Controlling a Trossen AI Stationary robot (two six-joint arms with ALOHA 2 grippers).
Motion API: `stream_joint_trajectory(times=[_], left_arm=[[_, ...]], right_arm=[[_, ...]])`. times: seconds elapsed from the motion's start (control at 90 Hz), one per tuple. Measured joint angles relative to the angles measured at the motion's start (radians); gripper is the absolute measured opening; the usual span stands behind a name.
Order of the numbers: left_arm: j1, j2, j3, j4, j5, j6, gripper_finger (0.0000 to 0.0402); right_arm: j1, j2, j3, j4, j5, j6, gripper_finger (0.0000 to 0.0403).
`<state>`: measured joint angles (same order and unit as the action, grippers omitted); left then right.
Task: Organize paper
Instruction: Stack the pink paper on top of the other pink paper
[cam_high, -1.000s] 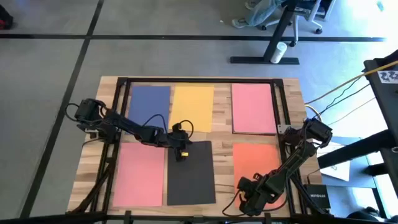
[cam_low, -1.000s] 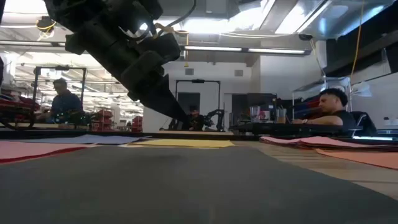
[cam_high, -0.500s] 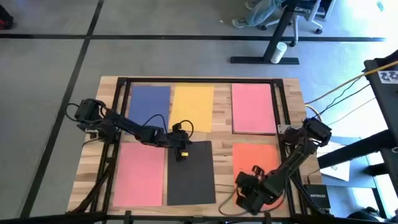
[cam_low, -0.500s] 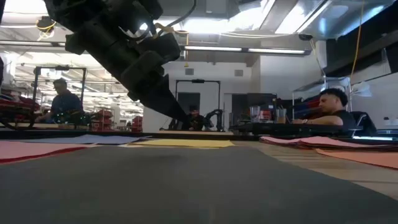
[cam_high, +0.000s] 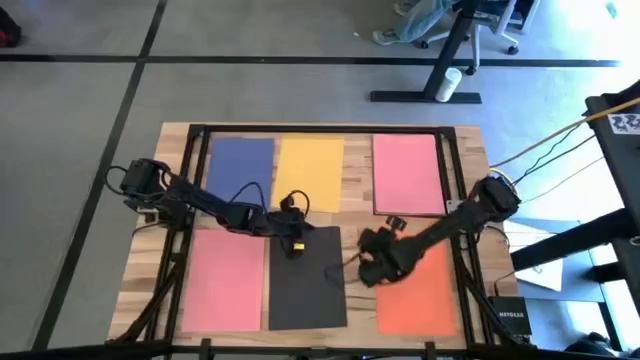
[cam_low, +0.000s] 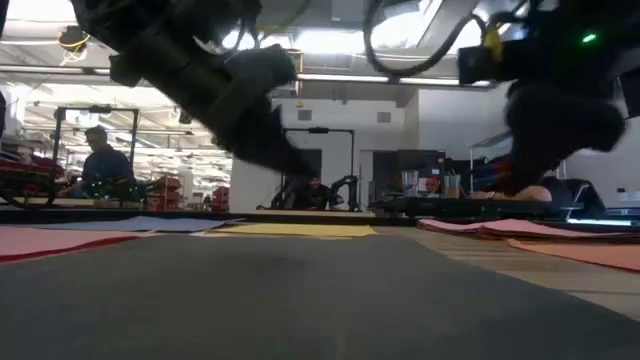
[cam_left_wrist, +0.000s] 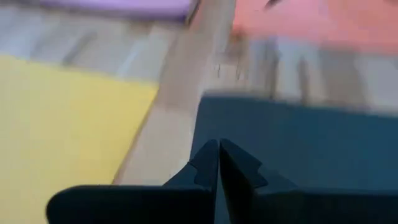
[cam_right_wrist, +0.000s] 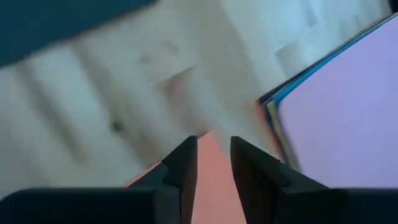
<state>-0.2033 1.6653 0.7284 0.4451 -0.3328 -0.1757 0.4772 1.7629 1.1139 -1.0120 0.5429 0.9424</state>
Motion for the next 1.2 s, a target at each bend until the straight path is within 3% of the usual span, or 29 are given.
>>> stream_joint_trajectory(times=[0.289,0.422,0.644,0.933,1.2], left_arm=[[-0.003,0.0,-0.001,0.149,0.06,0.05,0.0],[0.07,0.0,-0.002,0.204,0.194,0.052,0.0],[0.215,0.0,-0.003,0.257,0.313,0.027,0.0],[0.287,-0.005,-0.003,0.307,0.345,0.052,0.0],[0.284,-0.007,-0.018,0.365,0.359,0.053,0.0]], right_arm=[[-0.047,-0.262,-0.209,0.208,0.073,-0.134,0.0085],[-0.068,-0.414,-0.351,0.344,0.097,-0.163,0.0085],[-0.125,-0.611,-0.535,0.547,0.137,-0.214,0.0085],[-0.205,-0.729,-0.663,0.801,0.093,-0.375,0.0085],[-0.254,-0.771,-0.727,0.961,0.023,-0.453,0.0085]])
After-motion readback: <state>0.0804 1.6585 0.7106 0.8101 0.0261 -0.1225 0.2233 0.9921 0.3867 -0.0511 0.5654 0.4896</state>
